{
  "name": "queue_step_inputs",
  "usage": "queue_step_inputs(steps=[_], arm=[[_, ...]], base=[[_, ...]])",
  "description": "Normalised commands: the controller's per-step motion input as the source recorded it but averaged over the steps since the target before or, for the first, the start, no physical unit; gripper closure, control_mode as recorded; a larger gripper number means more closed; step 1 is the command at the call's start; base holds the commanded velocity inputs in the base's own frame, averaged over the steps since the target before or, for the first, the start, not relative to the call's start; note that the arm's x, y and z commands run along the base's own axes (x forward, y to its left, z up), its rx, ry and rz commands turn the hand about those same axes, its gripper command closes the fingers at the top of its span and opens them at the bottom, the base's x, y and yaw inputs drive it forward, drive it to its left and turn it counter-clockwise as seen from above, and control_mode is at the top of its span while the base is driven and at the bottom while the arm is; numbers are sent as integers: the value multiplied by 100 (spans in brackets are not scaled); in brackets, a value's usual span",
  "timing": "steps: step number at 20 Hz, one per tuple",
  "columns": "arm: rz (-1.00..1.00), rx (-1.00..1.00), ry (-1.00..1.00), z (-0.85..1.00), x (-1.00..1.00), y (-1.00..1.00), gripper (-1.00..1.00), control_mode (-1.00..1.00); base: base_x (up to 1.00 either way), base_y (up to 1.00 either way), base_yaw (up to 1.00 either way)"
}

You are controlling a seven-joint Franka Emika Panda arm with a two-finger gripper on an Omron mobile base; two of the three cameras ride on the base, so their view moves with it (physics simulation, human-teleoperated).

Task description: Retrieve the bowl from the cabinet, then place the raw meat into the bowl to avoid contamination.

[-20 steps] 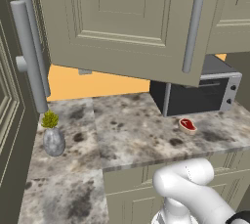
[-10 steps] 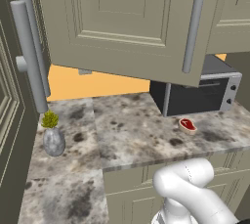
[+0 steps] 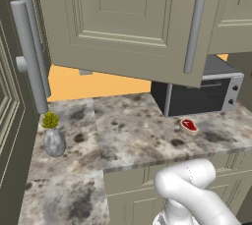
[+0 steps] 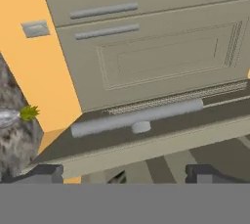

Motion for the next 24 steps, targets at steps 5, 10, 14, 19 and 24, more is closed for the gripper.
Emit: queue_step_inputs(steps=[5, 10, 14, 19, 24], arm=[[-7, -20, -8, 1, 1, 0, -100, -100], [-9, -13, -2, 0, 14, 0, -100, -100], [-4, 0, 0, 0, 21, 1, -100, -100], [-1, 6, 1, 0, 18, 0, -100, -100], [0, 5, 2, 0, 12, 6, -100, -100]], base=[[0, 0, 0], [0, 0, 0], [0, 0, 0], [0, 0, 0], [0, 0, 0]])
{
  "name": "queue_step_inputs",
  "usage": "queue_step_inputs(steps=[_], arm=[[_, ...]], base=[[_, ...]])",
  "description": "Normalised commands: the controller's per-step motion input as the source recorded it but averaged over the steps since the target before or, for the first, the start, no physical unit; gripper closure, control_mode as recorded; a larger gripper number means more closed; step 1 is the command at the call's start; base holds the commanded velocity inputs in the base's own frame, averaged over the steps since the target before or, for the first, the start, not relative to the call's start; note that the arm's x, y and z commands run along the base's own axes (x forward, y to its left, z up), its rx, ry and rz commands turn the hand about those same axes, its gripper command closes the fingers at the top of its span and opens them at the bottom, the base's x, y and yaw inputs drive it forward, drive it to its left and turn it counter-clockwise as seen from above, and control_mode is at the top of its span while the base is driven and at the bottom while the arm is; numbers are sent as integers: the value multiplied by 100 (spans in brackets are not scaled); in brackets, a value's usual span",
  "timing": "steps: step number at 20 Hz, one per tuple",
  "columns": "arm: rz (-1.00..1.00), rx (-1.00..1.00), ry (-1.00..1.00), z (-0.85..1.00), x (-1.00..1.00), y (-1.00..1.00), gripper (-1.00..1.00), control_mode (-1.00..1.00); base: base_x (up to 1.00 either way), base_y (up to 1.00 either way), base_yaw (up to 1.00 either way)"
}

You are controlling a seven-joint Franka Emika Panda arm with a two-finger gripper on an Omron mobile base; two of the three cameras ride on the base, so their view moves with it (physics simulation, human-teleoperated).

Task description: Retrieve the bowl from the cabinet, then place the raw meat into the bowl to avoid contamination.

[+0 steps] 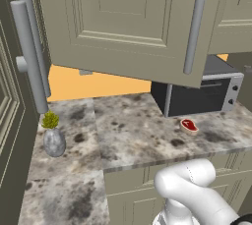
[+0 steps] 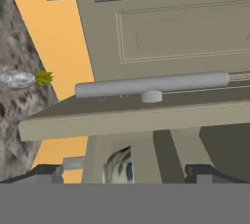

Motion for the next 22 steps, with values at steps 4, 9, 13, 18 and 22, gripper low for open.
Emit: queue_step_inputs(steps=[4, 9, 13, 18, 22], arm=[[-1, 1, 1, 0, 2, 17, -100, -100], [-2, 0, 0, 0, 6, 21, -100, -100], [-2, 0, 0, 0, 12, 23, -100, -100], [-3, 0, 0, 0, 19, 23, -100, -100], [-1, 0, 0, 0, 30, 12, -100, -100]], base=[[0, 0, 0], [0, 0, 0], [0, 0, 0], [0, 0, 0], [0, 0, 0]])
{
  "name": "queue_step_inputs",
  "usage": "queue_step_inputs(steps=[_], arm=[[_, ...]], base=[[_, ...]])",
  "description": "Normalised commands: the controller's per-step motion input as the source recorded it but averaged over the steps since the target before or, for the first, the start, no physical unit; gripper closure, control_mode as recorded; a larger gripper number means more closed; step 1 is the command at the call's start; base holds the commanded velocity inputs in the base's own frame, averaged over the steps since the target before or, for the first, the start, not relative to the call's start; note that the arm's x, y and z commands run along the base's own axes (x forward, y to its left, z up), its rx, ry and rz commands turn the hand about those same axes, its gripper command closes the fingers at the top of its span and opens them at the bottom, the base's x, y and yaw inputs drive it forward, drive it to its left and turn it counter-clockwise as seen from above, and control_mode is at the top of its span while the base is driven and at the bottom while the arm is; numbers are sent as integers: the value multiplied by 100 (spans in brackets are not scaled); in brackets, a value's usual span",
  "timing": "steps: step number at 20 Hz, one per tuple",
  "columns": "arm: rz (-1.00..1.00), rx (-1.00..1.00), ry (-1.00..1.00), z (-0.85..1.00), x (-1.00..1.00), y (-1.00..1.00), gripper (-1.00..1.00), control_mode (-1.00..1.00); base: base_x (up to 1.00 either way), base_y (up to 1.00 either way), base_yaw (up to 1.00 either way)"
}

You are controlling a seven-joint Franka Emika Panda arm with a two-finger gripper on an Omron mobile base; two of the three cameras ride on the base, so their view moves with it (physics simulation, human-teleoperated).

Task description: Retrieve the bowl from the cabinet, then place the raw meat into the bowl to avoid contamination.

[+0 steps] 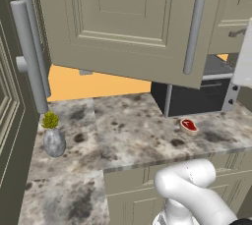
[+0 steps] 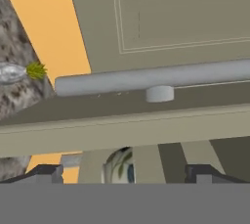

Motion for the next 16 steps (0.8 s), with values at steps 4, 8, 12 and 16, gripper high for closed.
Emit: queue_step_inputs(steps=[4, 8, 12, 16], arm=[[0, 0, 0, -1, 34, 0, -100, -100], [0, 0, 0, -1, 33, 2, -100, -100], [0, 0, 1, -1, 30, 7, -100, -100], [0, 0, 1, -2, 29, 10, -100, -100]], base=[[0, 0, 0], [0, 0, 0], [0, 0, 0], [0, 0, 0]])
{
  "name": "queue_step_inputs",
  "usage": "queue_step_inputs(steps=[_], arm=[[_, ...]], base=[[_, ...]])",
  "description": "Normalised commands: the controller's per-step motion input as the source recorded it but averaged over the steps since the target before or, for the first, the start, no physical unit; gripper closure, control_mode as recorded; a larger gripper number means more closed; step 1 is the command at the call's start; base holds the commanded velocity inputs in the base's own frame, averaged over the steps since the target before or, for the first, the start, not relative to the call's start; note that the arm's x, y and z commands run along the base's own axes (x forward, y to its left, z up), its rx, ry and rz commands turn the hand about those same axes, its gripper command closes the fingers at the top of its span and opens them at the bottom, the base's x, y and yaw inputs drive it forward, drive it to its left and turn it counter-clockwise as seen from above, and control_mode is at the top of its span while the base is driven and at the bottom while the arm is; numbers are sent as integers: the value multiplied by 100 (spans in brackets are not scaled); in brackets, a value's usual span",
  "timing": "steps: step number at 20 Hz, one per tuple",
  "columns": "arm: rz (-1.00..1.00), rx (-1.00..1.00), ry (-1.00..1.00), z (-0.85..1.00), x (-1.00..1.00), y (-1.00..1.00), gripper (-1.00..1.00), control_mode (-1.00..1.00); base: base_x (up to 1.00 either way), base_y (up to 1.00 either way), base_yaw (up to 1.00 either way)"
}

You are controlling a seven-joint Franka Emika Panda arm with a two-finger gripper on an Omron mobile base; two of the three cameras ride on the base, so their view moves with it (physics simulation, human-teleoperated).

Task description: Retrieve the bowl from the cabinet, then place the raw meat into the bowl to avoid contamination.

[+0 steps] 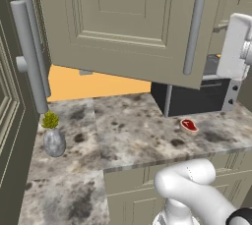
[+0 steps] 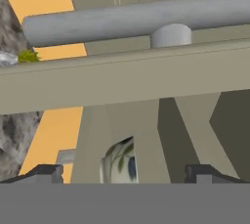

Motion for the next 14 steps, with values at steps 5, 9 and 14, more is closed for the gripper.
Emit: queue_step_inputs(steps=[5, 9, 14], arm=[[0, 0, 0, -3, 31, 3, -100, -100], [0, 0, 0, -5, 34, 0, -100, -100], [0, 0, 0, -5, 25, 3, -100, -100]], base=[[0, 0, 0], [0, 0, 0], [0, 0, 0]])
